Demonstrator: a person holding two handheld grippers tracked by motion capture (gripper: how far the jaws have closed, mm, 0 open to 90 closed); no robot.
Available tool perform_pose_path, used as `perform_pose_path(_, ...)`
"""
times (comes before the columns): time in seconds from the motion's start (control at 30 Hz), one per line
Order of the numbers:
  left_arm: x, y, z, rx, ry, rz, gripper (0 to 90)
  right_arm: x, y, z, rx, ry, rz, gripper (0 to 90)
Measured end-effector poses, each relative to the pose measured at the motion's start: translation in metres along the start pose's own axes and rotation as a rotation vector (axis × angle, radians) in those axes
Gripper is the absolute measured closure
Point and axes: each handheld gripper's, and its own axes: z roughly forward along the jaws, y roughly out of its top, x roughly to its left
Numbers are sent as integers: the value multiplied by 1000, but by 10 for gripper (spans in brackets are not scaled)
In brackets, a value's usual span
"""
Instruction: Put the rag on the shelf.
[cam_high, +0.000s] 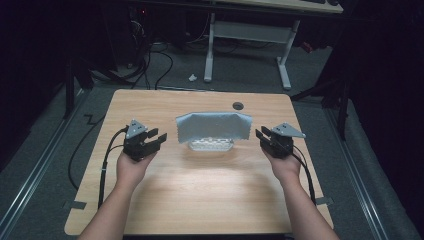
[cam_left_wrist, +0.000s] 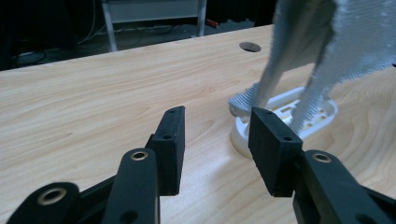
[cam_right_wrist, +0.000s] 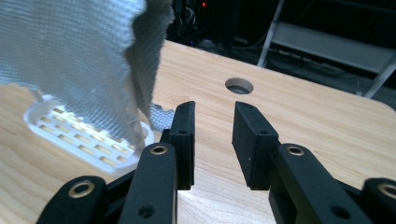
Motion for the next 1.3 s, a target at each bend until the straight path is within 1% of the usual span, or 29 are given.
perform_pose_path(0.03,-2,-1,-3,3,2,8,559,1,-2,-4,-13,-8,-3,697)
perform_pose_path(0.1,-5,-4,-8,2,3,24,554,4,-3,-10,-5,-7,-15,688)
perform_pose_path(0.17,-8,-6,-15,-2,0,21,551,7,-5,-17,-26,-9,-32,682)
perform_pose_path(0.23,-11,-9,-21,-6,-5,21,547,11,-7,-24,-32,-5,-31,676)
perform_pose_path(0.3,-15,-11,-29,-9,2,41,543,14,-8,-32,-33,1,-44,672)
perform_pose_path(0.33,-16,-12,-32,-12,4,47,541,16,-9,-36,-47,2,-52,671)
perform_pose_path(0.43,-18,-17,-43,-20,-1,37,535,21,-11,-46,-52,9,-63,666)
perform_pose_path(0.47,-18,-18,-47,-24,-5,35,535,23,-13,-49,-47,13,-62,663)
perform_pose_path(0.53,-19,-22,-51,-22,-5,28,535,25,-14,-54,-56,18,-63,661)
perform_pose_path(0.67,-22,-31,-60,-21,-9,26,535,30,-18,-61,-54,20,-64,651)
perform_pose_path(0.77,-27,-40,-63,0,-19,14,532,36,-24,-66,-48,29,-67,635)
perform_pose_path(0.83,-33,-47,-62,9,-32,-1,530,41,-28,-69,-34,36,-66,620)
perform_pose_path(0.87,-33,-47,-62,9,-32,-1,527,45,-31,-69,-27,43,-69,607)
perform_pose_path(0.9,-43,-54,-58,34,-40,9,522,50,-35,-69,-11,52,-80,588)
perform_pose_path(0.93,-49,-58,-56,49,-46,9,517,53,-37,-69,5,54,-82,574)
perform_pose_path(0.97,-55,-62,-53,59,-58,0,516,58,-41,-69,24,56,-84,561)
perform_pose_path(1.0,-62,-67,-49,76,-81,-10,510,63,-46,-68,32,59,-89,554)
perform_pose_path(1.07,-78,-79,-42,119,-119,-14,500,74,-56,-66,65,73,-87,526)
perform_pose_path(1.13,-91,-89,-38,151,-144,5,491,86,-66,-63,97,88,-84,511)
perform_pose_path(1.17,-99,-96,-35,175,-159,29,490,89,-71,-62,111,95,-91,504)
perform_pose_path(1.2,-104,-100,-34,196,-170,39,490,96,-78,-61,122,103,-95,498)
perform_pose_path(1.23,-110,-103,-31,223,-192,53,486,99,-83,-60,128,104,-93,498)
perform_pose_path(1.27,-114,-105,-31,240,-197,70,481,105,-91,-59,136,113,-84,501)
perform_pose_path(1.3,-117,-106,-30,241,-198,82,480,109,-96,-58,145,131,-94,500)
